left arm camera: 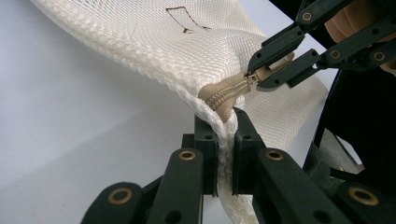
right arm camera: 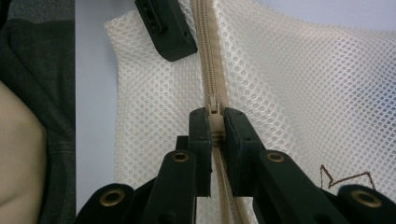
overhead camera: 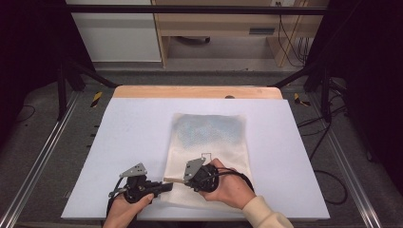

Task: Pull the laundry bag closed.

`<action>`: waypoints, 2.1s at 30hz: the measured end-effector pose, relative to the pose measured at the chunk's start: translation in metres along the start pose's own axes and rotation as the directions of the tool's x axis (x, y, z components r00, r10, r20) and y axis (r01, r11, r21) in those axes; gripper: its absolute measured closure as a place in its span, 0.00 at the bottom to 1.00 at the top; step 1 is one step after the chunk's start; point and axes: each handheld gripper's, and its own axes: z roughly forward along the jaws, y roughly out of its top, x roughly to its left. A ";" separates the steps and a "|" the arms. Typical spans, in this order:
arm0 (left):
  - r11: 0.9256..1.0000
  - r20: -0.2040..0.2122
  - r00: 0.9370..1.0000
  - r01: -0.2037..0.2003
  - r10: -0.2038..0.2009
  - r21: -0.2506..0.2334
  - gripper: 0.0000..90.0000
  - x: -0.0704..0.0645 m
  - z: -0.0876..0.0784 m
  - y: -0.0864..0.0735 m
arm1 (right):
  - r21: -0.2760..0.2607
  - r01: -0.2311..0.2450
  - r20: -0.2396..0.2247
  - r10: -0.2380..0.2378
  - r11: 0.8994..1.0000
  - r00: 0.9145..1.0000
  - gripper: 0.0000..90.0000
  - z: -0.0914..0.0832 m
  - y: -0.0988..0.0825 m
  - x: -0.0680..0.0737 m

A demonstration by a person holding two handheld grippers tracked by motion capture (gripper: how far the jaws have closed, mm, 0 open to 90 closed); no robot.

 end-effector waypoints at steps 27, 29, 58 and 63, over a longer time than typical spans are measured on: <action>1.000 -0.011 1.000 -0.015 0.015 -0.001 0.92 -0.004 0.001 -0.002 | -0.060 -0.021 0.003 0.021 0.998 1.000 0.91 -0.009 -0.022 0.001; 1.000 -0.011 1.000 -0.015 0.015 -0.002 0.92 -0.003 0.000 -0.002 | -0.057 -0.024 0.005 0.025 0.998 1.000 0.91 -0.011 -0.024 0.001; 1.000 -0.015 1.000 -0.026 0.026 0.005 0.92 -0.005 0.000 -0.002 | -0.010 -0.041 0.044 0.041 0.999 0.998 0.91 -0.046 -0.045 -0.004; 0.999 -0.014 0.999 -0.030 0.030 0.010 0.92 -0.006 0.001 -0.002 | 0.000 -0.048 0.053 0.048 0.999 0.997 0.91 -0.052 -0.051 -0.005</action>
